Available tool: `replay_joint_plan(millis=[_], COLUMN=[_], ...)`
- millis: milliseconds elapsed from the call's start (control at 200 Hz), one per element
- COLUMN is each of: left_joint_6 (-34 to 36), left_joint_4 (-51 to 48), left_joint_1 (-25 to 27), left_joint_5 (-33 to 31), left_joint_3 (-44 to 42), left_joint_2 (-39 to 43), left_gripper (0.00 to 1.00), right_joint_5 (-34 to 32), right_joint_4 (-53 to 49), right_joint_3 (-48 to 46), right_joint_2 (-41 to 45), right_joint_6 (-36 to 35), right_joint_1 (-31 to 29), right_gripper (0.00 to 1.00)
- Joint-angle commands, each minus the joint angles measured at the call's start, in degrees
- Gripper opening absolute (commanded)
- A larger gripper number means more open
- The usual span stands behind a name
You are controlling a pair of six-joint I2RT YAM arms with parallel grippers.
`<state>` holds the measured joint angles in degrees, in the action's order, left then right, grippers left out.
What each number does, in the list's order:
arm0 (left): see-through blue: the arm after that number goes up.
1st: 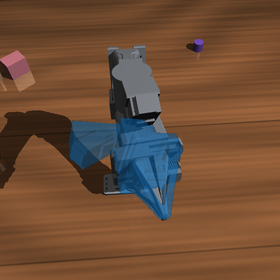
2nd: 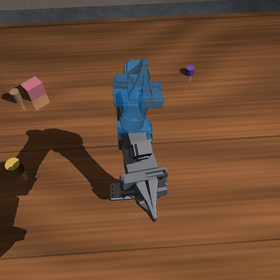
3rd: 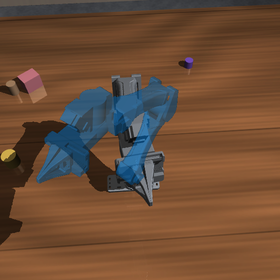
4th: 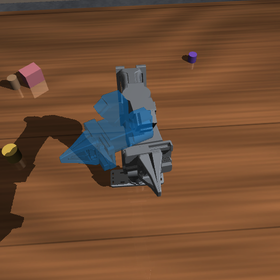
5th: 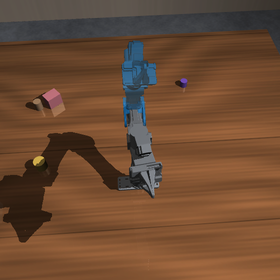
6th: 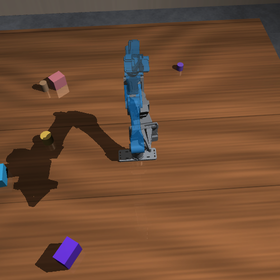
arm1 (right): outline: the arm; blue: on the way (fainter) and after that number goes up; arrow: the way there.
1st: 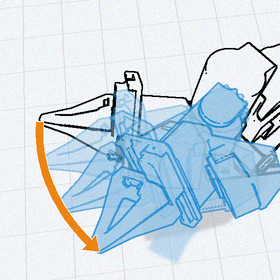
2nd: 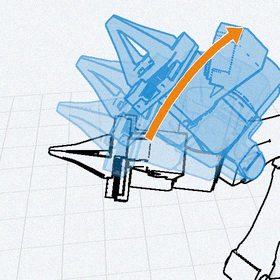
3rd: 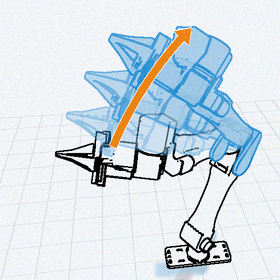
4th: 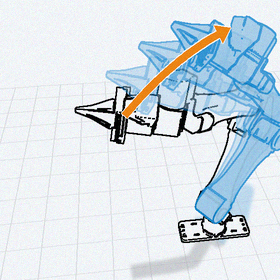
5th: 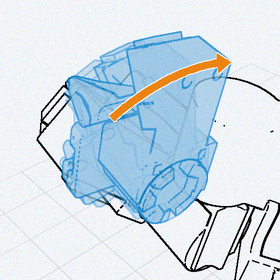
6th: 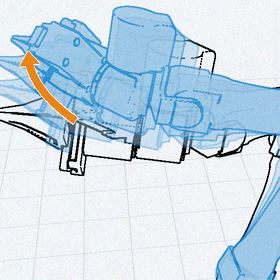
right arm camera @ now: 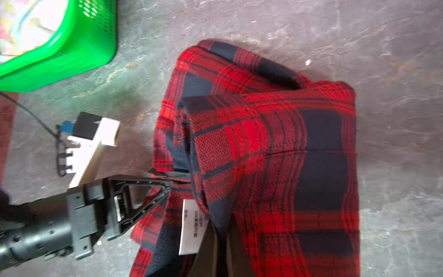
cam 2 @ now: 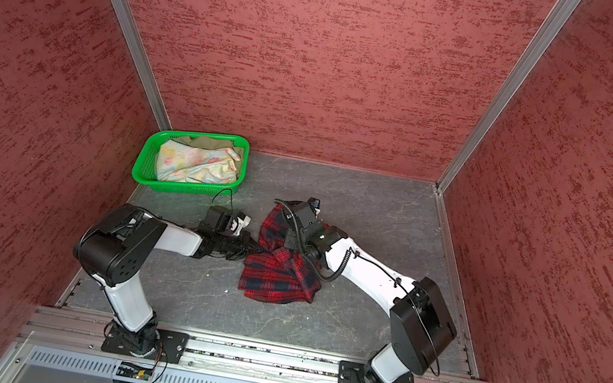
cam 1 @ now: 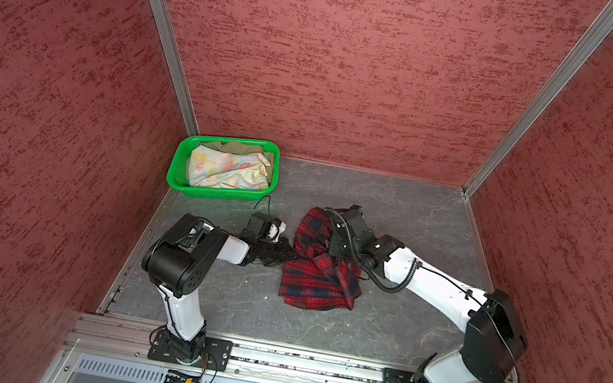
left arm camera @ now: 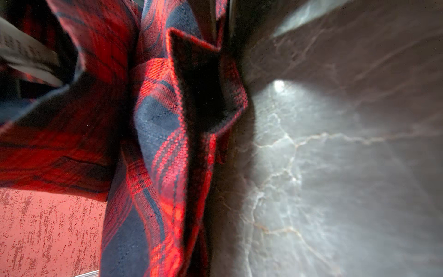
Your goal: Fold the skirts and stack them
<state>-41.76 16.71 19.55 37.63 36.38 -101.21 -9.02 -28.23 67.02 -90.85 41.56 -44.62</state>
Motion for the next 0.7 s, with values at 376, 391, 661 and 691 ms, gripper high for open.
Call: replay_joint_plan(millis=[376,391,661,691], left_joint_6=[-0.1,-0.1,-0.1,-0.1], left_joint_4=[-1.2,-1.2,-1.3,-1.3], left_joint_1=[0.4,0.3,0.3,0.4], left_joint_5=[-0.7,-0.8,-0.7,-0.7], left_joint_3=[0.3,0.3,0.4,0.4], left_joint_2=[-1.2,-1.2,-1.2,-1.2], left_gripper=[0.11,0.11,0.11,0.11], right_joint_5=[3.3,3.2,2.4,2.3], right_joint_4=[2.5,2.4,2.2,2.5], right_joint_3=[8.7,8.9,11.2,11.1], right_joint_2=[-1.9,-2.2,-6.5,-6.8], right_joint_6=[3.1,3.2,5.2,5.4], right_joint_1=[-2.2,-2.3,-4.5,-4.7], right_gripper=[0.00,0.00,0.00,0.00])
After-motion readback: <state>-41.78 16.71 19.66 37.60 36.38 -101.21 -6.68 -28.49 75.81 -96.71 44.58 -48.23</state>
